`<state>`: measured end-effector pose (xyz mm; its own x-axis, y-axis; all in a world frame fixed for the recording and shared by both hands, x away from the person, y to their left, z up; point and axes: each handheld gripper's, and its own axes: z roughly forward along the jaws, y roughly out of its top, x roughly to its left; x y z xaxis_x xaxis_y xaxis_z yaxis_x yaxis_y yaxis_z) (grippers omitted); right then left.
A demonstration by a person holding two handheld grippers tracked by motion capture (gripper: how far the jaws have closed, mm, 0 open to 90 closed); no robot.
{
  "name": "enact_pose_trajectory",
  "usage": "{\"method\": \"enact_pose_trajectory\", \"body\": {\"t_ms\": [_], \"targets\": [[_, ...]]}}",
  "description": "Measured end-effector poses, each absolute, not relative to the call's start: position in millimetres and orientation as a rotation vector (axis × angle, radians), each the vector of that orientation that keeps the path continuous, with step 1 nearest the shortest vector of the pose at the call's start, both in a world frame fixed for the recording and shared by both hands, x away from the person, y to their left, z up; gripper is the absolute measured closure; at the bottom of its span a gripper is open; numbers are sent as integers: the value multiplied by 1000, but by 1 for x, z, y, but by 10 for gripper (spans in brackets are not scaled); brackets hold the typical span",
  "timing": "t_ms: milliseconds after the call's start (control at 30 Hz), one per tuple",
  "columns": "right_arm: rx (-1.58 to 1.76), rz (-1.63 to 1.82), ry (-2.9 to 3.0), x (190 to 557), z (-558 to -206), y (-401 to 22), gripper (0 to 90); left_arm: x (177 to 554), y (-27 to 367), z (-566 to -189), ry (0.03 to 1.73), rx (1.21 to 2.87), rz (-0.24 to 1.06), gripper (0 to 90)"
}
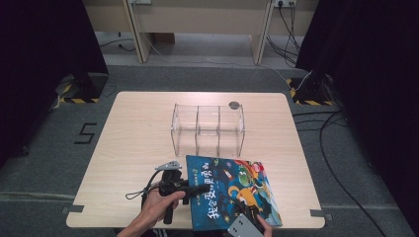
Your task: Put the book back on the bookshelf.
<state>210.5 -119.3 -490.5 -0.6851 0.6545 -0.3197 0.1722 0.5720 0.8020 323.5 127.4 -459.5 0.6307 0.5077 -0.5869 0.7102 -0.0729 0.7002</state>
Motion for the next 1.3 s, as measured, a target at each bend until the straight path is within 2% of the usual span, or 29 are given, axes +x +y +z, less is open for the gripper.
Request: {"method": "enact_pose_trajectory", "body": {"t_ms": [233,267,367,433,567,767,967,1067,1300], "targets": [[657,1002,2160,212,-492,-113,215,323,127,-459,994,1733,-230,568],[630,987,2148,210,-492,-112,261,323,127,-459,994,1733,-232,568],[592,962,2133,207,-491,-110,308,323,126,-459,996,1732,-232,567],[556,945,2098,201,-490,-108,406,323,126,-458,993,1734,-226,564],[546,941,2067,197,-488,-107,467,323,126,-455,977,1724,-222,557],[565,1001,1987,192,-481,-113,549,322,126,-451,951,1720,-253,465],[609,1083,1928,193,-469,-124,611,321,132,-449,941,1694,-348,347],[604,1099,1909,193,-465,-128,637,321,137,-451,949,1656,-409,326],[608,1119,1916,195,-460,-132,643,321,152,-445,922,1624,-426,283]]}}
